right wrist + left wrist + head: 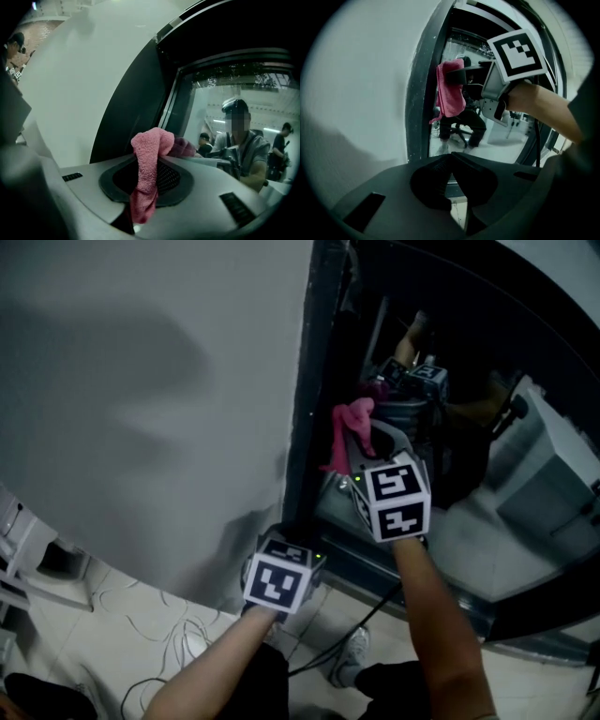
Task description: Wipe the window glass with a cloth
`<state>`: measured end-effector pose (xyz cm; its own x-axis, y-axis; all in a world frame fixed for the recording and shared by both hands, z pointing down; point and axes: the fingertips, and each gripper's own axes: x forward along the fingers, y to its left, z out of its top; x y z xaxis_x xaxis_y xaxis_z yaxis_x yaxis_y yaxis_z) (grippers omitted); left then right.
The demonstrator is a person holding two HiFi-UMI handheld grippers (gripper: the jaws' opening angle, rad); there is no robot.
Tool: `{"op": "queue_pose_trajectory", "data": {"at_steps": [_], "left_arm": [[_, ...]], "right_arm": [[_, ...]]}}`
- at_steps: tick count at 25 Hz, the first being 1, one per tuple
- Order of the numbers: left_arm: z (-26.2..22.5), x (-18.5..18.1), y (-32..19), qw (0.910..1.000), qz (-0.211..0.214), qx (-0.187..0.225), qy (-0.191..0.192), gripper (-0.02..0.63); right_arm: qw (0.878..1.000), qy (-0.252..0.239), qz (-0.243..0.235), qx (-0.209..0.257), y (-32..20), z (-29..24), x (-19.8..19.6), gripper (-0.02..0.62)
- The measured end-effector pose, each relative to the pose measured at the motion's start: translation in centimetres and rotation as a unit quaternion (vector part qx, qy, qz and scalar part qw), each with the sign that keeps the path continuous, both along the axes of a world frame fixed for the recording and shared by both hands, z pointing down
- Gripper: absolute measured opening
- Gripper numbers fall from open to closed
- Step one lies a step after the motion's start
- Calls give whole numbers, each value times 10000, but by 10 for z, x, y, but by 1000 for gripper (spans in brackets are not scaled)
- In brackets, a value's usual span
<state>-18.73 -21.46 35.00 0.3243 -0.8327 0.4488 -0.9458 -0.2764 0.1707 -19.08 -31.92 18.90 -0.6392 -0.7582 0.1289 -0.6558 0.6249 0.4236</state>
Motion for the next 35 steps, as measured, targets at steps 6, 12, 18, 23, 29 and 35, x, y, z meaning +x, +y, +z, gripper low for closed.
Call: {"op": "queue_pose_trajectory", "data": {"at_steps": [6,12,18,23,29,35], "left_arm": [[46,1,2,9994,-43,-330,61,0],[62,12,-11,9980,-19,-581,229,0],[114,13,-2,9945,9,-990,340,0],[142,6,8,9920,-47,-1202,377,0],[176,4,9,9899,27,-1394,271,0],[191,17,14,9856,139,-1678,170,0]], "right_arm": [[9988,-72,-12,-477,0,70,2,61],[9965,-172,18,-813,-16,101,7,61],[9915,-228,78,-1277,-13,176,9,61],[9841,-251,188,-1750,-8,234,11,60],[9773,-152,272,-2094,-11,306,15,60],[9659,-142,435,-2549,-17,369,25,60]]}}
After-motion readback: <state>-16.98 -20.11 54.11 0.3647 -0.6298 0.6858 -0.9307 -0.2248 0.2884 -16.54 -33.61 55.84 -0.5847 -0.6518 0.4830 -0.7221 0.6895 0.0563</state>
